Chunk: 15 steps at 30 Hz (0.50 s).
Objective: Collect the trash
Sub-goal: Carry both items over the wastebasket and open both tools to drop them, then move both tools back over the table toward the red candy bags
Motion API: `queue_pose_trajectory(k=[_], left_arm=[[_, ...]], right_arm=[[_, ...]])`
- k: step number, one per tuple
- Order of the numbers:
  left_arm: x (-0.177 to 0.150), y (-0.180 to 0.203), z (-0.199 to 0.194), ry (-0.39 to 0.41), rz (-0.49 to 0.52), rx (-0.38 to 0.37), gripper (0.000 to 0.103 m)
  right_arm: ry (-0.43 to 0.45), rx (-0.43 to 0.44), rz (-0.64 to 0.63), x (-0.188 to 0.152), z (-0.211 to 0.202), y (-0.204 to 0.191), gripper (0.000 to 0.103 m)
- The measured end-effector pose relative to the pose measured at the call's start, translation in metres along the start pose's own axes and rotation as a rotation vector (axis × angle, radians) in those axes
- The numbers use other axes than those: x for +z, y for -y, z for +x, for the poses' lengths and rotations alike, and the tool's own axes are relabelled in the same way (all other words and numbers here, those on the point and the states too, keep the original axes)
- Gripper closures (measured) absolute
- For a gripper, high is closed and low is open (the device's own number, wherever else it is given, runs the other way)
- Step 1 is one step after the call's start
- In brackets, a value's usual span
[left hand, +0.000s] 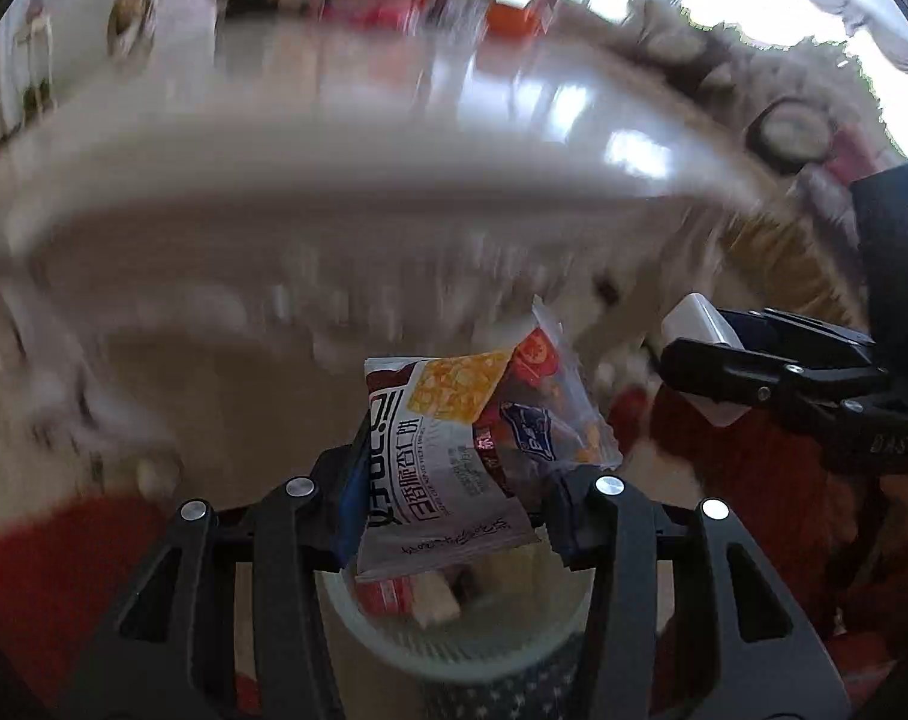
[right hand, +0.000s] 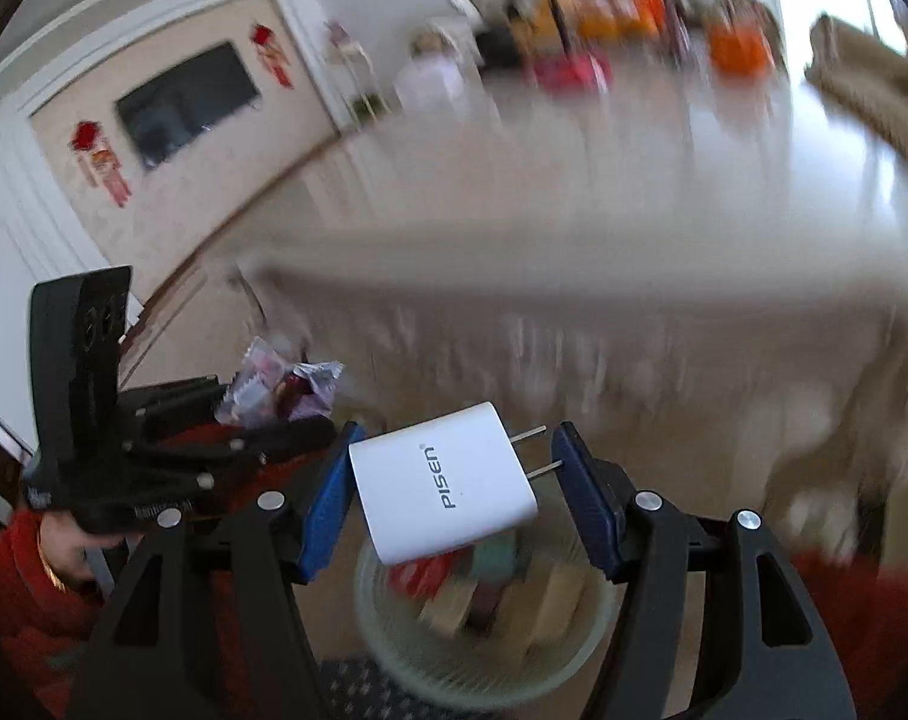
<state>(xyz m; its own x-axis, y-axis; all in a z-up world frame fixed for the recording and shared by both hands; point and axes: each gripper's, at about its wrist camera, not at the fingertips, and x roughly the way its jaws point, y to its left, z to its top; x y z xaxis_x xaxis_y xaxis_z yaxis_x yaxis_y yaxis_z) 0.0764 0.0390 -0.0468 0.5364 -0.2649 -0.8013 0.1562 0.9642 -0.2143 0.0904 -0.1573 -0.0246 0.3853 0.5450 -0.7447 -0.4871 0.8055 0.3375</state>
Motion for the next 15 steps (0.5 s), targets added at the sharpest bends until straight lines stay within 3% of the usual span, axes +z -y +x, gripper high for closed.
queue_pose_trajectory(k=[6, 9, 11, 13, 15], left_arm=[[-0.045, 0.003, 0.062, -0.172, -0.021, 0.046, 0.056], [-0.055, 0.002, 0.074, -0.223, -0.011, 0.091, 0.05], [-0.058, -0.003, 0.079, -0.245, -0.034, 0.118, 0.033], [-0.06, -0.011, 0.083, -0.262, -0.071, 0.133, 0.021], [-0.062, -0.015, 0.08, -0.256, -0.09, 0.116, 0.017]], right_arm=[[-0.195, -0.105, 0.018, -0.047, 0.071, 0.009, 0.042], [-0.243, -0.142, 0.013, -0.057, 0.087, 0.008, 0.041], [-0.236, -0.142, 0.026, -0.063, 0.082, 0.008, 0.039], [-0.206, -0.166, 0.041, -0.062, 0.073, 0.013, 0.025], [-0.187, -0.186, 0.053, -0.065, 0.068, 0.015, 0.02]])
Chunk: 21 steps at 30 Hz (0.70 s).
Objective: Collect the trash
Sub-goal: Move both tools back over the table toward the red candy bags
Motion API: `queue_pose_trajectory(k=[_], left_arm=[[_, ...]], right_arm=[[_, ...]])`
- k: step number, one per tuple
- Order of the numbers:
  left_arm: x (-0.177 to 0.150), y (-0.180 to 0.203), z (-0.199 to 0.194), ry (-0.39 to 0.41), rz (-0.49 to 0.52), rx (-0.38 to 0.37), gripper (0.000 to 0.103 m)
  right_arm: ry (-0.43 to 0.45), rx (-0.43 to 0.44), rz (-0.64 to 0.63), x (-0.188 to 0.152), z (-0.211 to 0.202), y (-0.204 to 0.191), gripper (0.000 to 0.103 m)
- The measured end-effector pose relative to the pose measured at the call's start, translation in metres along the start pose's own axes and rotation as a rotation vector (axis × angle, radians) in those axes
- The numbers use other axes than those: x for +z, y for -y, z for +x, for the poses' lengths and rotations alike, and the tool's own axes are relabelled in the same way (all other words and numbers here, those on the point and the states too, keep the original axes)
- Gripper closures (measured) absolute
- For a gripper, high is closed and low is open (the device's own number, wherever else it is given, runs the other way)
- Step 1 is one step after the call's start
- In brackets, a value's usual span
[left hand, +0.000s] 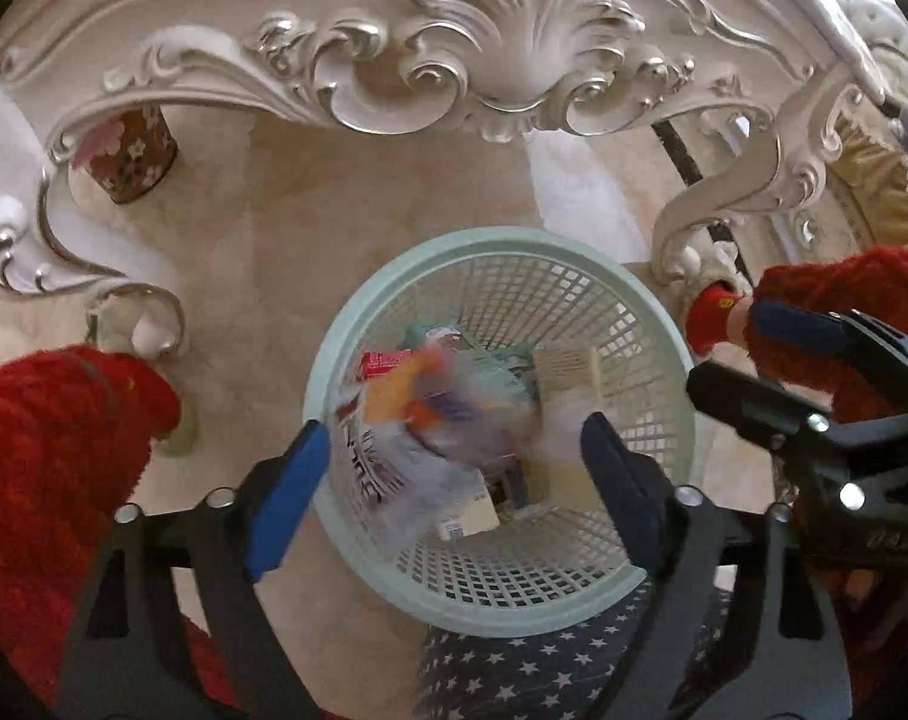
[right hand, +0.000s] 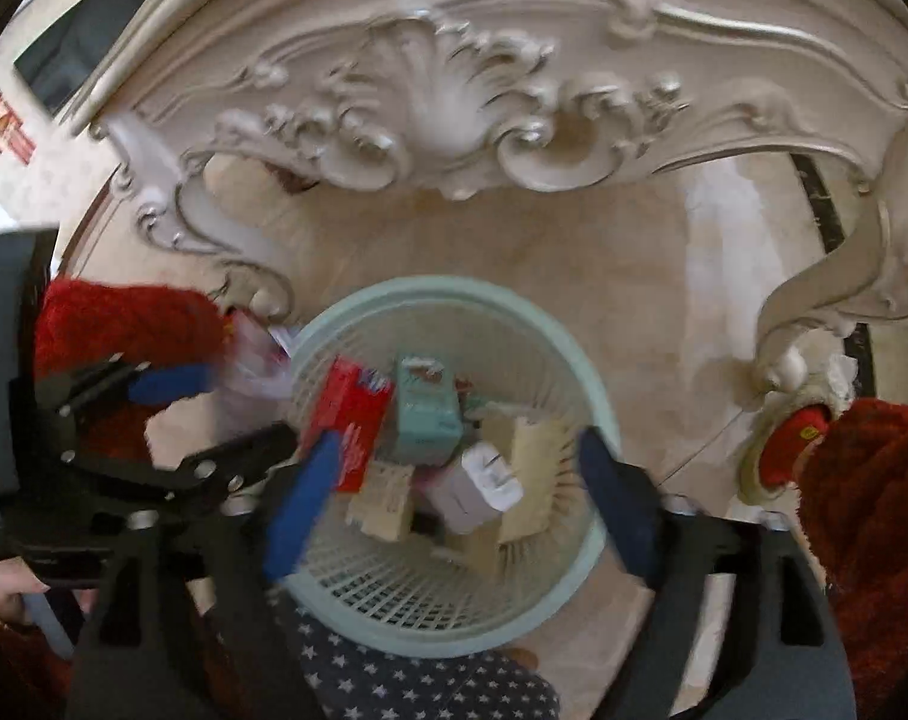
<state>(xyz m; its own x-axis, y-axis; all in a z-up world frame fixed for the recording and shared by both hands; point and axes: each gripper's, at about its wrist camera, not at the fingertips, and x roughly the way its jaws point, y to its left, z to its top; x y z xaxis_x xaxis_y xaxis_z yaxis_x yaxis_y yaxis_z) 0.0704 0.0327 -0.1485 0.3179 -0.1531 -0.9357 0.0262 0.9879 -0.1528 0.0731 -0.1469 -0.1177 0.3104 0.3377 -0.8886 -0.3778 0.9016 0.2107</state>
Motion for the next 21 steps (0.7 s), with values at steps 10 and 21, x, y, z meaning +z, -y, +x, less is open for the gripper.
queue_pose_trajectory(k=[10, 21], left_arm=[[0.003, 0.001, 0.0, 0.009, 0.018, 0.021, 0.013], [0.005, 0.016, -0.025, 0.091, 0.071, 0.009, 0.013]], right_arm=[[-0.026, 0.013, 0.045, -0.006, 0.005, 0.008, 0.02], [0.186, 0.042, -0.025, 0.0, -0.055, -0.009, 0.02]])
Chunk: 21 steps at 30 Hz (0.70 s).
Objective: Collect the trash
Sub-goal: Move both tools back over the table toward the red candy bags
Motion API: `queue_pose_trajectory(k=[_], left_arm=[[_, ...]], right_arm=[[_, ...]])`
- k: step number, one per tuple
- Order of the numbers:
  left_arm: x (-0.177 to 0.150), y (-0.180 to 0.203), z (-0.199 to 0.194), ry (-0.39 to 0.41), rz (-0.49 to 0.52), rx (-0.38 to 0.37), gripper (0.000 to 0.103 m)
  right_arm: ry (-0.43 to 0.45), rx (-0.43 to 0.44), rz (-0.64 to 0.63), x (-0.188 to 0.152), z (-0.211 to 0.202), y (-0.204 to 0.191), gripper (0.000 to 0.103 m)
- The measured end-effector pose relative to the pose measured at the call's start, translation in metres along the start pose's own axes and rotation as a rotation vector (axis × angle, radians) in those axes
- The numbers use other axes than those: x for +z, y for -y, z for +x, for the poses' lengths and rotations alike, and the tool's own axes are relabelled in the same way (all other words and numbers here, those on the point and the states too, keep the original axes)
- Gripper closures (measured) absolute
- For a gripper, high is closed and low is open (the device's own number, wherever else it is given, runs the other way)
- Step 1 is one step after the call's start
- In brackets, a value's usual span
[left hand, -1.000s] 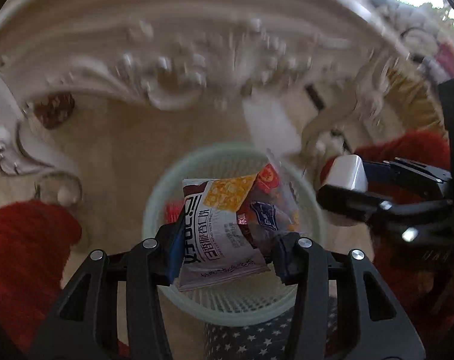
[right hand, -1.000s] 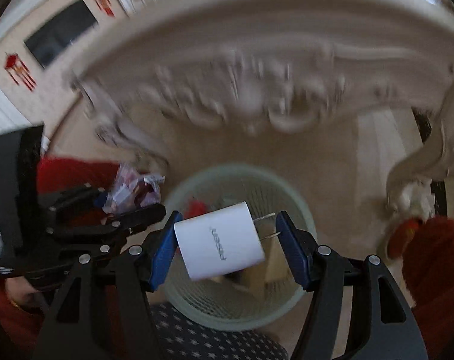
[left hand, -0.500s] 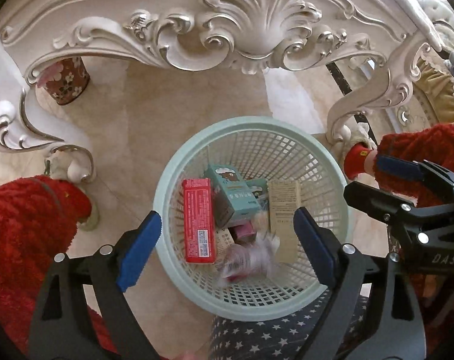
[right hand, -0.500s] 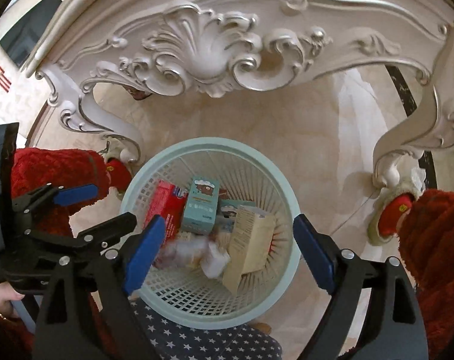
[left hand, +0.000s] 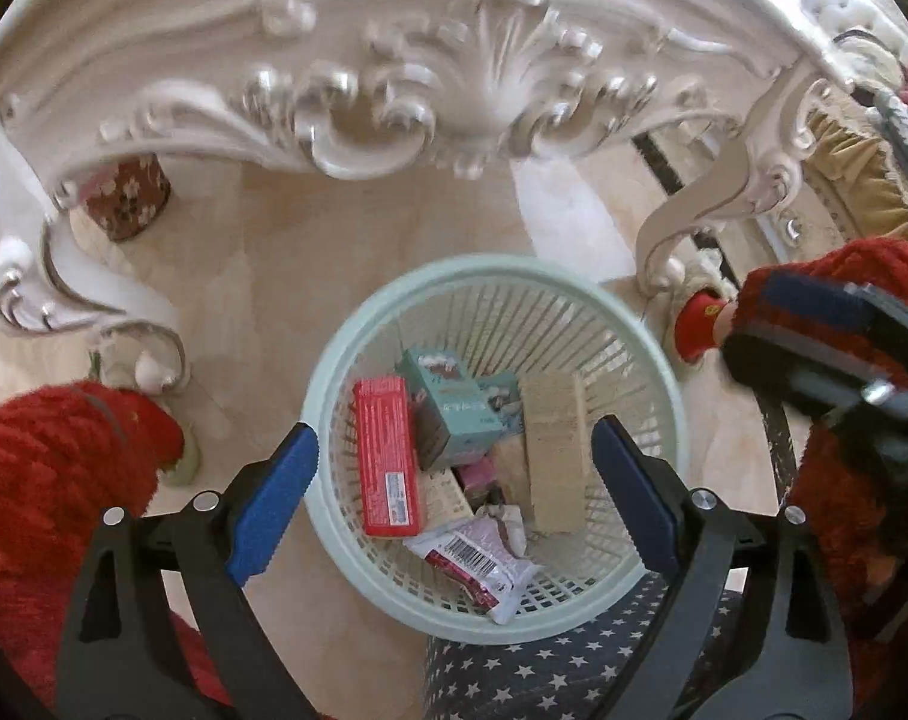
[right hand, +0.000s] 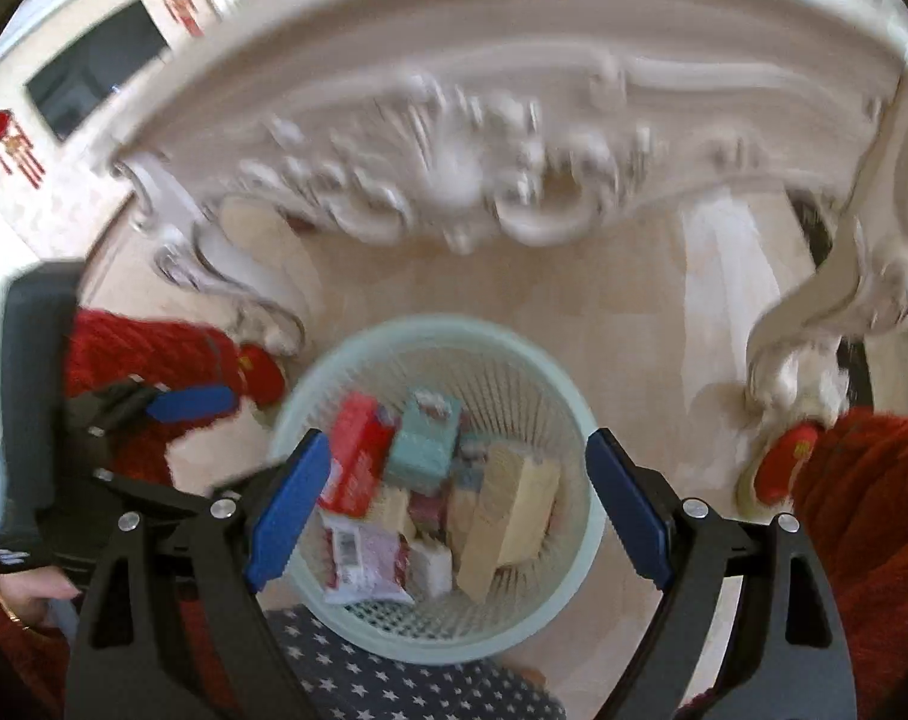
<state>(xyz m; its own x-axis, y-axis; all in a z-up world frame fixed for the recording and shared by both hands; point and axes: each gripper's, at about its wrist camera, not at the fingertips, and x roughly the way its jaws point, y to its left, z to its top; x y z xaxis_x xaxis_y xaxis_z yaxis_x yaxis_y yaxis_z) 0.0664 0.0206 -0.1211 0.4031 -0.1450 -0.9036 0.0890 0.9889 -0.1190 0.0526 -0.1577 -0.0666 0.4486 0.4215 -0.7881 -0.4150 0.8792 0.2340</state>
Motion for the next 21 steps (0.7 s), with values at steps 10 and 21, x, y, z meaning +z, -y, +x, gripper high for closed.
queue_pose_trajectory(k=[10, 21], left_arm=[[0.107, -0.025, -0.121, 0.32, 0.087, 0.005, 0.013], [0.346, -0.095, -0.126, 0.408, 0.168, 0.118, 0.013]], right_arm=[[0.344, -0.103, -0.13, 0.135, -0.079, 0.003, 0.013], [0.255, -0.176, -0.208, 0.34, 0.035, 0.019, 0.013]])
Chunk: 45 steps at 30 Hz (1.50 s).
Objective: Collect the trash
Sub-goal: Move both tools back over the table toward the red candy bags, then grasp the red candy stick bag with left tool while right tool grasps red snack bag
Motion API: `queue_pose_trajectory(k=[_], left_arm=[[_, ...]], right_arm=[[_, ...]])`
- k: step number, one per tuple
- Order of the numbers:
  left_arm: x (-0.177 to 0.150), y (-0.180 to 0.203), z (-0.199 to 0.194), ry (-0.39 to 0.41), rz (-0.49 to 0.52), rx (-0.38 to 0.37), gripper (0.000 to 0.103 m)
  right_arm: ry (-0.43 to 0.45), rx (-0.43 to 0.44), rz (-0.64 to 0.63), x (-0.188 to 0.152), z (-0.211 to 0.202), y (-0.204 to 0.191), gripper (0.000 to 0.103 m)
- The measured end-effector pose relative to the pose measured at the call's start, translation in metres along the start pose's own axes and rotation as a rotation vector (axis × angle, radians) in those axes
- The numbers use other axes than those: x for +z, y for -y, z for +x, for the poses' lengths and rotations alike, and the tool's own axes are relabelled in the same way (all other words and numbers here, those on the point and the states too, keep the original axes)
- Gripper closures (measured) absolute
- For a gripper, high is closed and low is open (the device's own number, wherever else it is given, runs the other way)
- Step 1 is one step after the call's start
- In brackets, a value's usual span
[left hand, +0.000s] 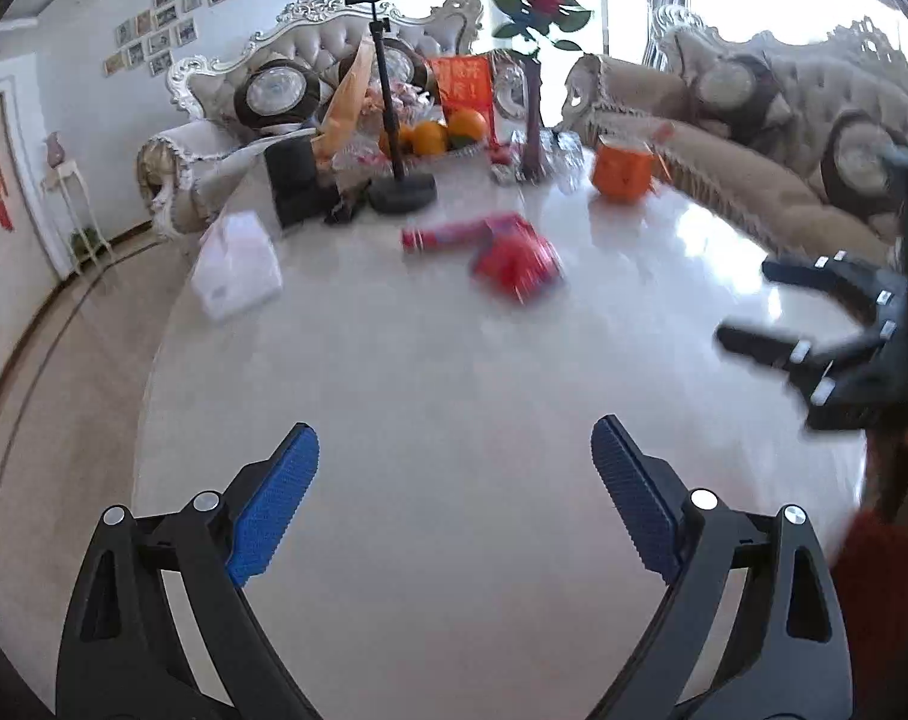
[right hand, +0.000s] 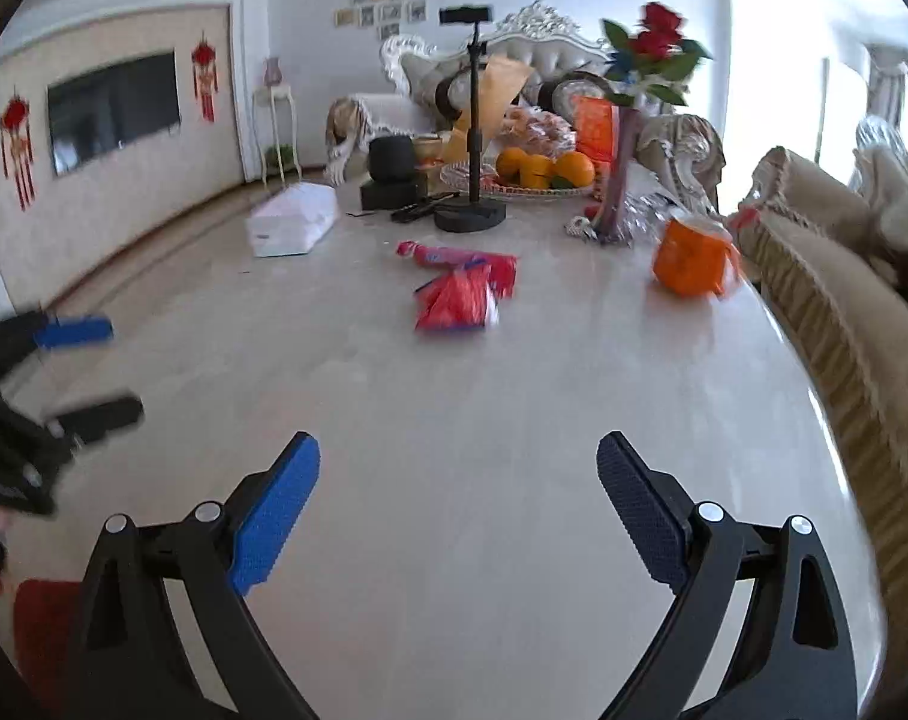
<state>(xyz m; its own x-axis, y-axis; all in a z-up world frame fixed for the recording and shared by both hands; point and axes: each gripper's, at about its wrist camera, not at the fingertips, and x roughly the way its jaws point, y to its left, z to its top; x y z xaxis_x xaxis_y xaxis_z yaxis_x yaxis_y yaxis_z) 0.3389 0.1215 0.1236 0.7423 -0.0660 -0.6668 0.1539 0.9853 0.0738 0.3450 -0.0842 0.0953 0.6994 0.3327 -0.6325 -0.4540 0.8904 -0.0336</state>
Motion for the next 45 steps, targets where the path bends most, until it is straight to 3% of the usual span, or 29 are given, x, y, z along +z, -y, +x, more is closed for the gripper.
queue_pose_trajectory(k=[5, 13, 19, 23, 31, 38, 41, 45], left_arm=[[0.068, -0.041, 0.064, 0.015, 0.02, 0.012, 0.013], [0.118, -0.058, 0.147, -0.016, 0.143, -0.02, 0.013], [0.137, -0.039, 0.195, -0.042, 0.316, -0.079, 0.013], [0.148, -0.021, 0.231, -0.099, 0.387, -0.118, 0.013], [0.154, 0.01, 0.277, -0.174, 0.566, -0.132, 0.013], [0.163, 0.023, 0.297, -0.226, 0.592, -0.169, 0.013], [0.166, 0.02, 0.303, -0.279, 0.496, -0.164, 0.013], [0.164, 0.014, 0.304, -0.276, 0.359, -0.147, 0.013]], right_arm=[[-0.103, 0.014, -0.023, 0.036, 0.076, -0.002, 0.013], [-0.214, -0.011, -0.032, 0.065, 0.162, -0.001, 0.013], [-0.229, -0.01, -0.057, 0.064, 0.176, 0.023, 0.013], [-0.232, -0.011, -0.057, 0.066, 0.179, 0.041, 0.013], [-0.235, -0.014, -0.018, 0.067, 0.183, 0.064, 0.014], [-0.25, 0.008, 0.022, 0.067, 0.186, 0.072, 0.014], [-0.248, 0.0, 0.023, 0.068, 0.187, 0.072, 0.014], [-0.259, 0.004, 0.017, 0.068, 0.19, 0.072, 0.014]])
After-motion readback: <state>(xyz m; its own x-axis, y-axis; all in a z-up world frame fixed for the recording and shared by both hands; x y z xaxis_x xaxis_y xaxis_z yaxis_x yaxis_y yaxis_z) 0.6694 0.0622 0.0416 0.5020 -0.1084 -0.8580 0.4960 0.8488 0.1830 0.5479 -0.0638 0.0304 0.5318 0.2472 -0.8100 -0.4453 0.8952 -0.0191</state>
